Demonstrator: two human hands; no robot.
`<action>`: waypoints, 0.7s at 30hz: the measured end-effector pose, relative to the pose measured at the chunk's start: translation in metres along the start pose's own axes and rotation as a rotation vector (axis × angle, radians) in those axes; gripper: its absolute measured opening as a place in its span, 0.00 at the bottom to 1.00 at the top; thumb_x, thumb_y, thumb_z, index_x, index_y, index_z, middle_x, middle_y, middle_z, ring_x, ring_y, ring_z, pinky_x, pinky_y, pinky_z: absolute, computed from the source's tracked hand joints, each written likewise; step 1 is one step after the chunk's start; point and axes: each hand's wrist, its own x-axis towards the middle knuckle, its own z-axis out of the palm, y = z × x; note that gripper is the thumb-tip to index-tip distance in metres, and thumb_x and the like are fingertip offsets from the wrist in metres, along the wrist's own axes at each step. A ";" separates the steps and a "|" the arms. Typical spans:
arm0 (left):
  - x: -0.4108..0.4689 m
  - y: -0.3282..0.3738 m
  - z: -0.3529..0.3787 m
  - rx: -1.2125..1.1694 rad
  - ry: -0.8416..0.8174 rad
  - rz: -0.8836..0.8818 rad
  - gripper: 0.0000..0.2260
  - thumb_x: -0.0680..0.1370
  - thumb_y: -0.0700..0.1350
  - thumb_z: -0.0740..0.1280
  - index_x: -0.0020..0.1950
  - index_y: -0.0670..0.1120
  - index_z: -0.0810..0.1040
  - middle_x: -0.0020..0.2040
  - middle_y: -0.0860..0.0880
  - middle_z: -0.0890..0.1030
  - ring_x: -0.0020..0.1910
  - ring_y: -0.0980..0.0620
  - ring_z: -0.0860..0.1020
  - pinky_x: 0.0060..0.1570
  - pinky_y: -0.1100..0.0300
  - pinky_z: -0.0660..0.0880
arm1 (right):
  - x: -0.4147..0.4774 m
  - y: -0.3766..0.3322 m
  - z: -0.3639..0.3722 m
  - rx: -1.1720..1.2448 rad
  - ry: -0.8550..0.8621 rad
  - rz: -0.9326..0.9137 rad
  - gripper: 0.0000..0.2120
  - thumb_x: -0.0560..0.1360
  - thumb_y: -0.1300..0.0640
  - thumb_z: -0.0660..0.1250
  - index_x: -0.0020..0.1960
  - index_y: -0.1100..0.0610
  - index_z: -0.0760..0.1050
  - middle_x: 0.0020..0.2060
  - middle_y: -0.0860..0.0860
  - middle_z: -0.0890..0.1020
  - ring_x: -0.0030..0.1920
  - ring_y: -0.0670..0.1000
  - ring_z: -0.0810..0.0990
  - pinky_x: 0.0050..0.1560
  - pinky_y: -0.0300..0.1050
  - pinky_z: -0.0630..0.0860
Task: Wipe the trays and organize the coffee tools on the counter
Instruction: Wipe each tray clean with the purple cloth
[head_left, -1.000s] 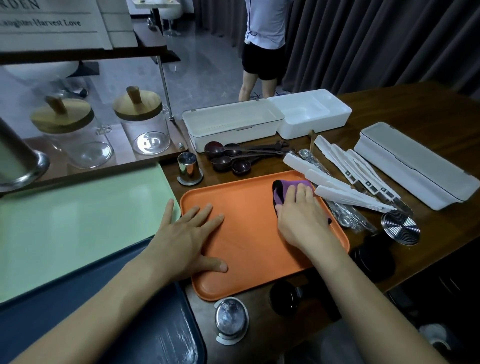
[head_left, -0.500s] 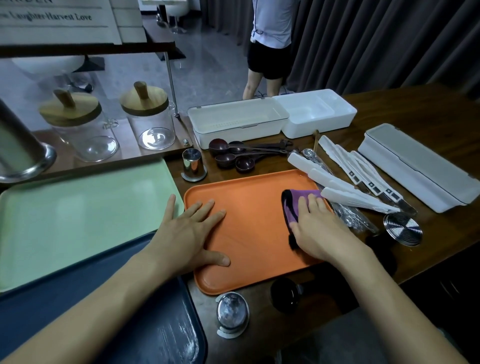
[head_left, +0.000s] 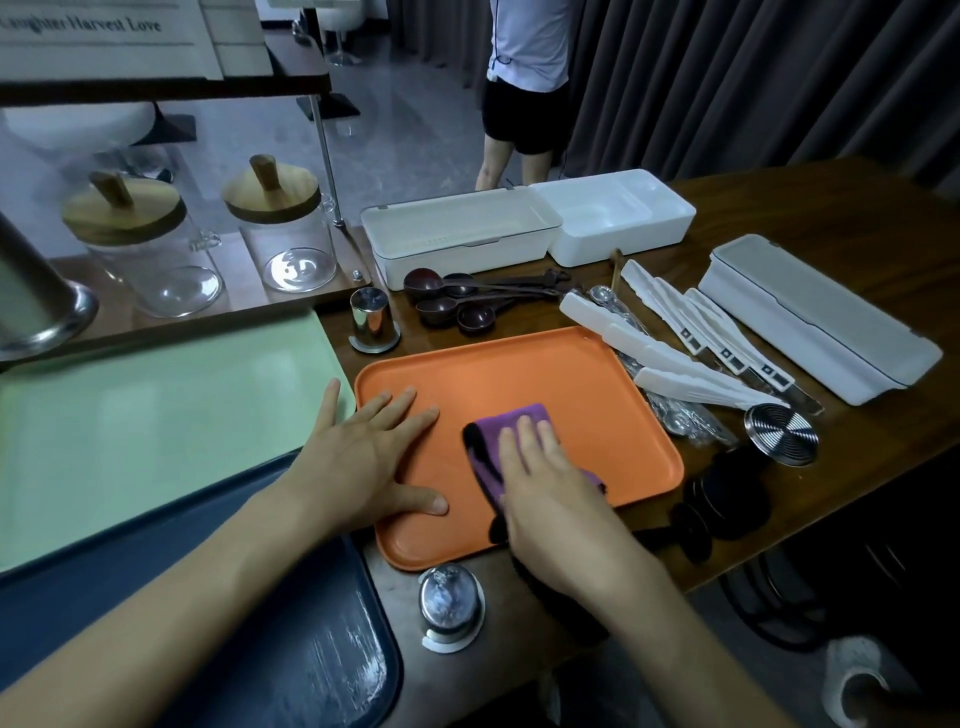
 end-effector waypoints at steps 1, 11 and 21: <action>0.000 0.000 0.000 -0.007 0.000 -0.003 0.65 0.47 0.85 0.27 0.82 0.60 0.40 0.84 0.52 0.42 0.83 0.50 0.45 0.75 0.36 0.32 | 0.002 -0.006 0.002 0.002 0.006 -0.031 0.33 0.84 0.59 0.54 0.81 0.62 0.39 0.81 0.61 0.41 0.80 0.61 0.38 0.80 0.55 0.45; -0.004 -0.002 0.001 -0.088 -0.012 -0.012 0.62 0.51 0.87 0.36 0.82 0.61 0.42 0.83 0.54 0.42 0.82 0.52 0.43 0.75 0.36 0.30 | -0.007 0.039 -0.004 0.083 -0.017 -0.011 0.33 0.84 0.59 0.55 0.82 0.59 0.40 0.81 0.55 0.40 0.81 0.54 0.37 0.78 0.52 0.52; -0.042 0.010 0.015 -0.042 0.128 -0.162 0.52 0.65 0.82 0.39 0.83 0.55 0.46 0.84 0.50 0.45 0.83 0.50 0.44 0.79 0.43 0.37 | -0.006 0.070 -0.016 0.036 -0.078 0.093 0.36 0.84 0.57 0.57 0.81 0.62 0.36 0.81 0.59 0.38 0.80 0.60 0.38 0.78 0.56 0.53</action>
